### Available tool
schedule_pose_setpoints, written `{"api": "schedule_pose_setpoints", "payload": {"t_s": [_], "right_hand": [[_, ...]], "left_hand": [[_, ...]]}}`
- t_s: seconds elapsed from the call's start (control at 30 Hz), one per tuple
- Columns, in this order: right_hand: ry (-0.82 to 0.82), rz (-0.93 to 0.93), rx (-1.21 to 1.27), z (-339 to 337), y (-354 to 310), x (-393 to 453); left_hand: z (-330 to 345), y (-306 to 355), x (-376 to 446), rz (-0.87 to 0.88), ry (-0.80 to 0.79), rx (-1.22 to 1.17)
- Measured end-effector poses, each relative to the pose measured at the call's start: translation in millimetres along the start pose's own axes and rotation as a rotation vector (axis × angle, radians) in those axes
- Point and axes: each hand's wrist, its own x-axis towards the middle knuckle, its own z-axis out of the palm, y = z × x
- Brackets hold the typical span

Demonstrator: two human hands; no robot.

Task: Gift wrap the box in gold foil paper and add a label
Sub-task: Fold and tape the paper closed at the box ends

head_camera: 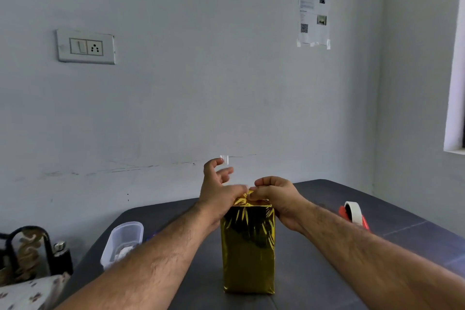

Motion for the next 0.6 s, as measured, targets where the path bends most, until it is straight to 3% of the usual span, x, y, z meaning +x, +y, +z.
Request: {"api": "schedule_pose_setpoints", "payload": {"t_s": [0.2,0.43,0.6], "right_hand": [[0.005,0.039,0.040,1,1,-4],[0.003,0.059,0.042,4,0,-4],[-0.008,0.052,0.010,6,-3,-5]], "left_hand": [[-20,34,19,-0.111,-0.141,-0.116],[-17,53,27,-0.350,-0.339,0.185],[-7,55,23,-0.431,-0.187,0.210]]}}
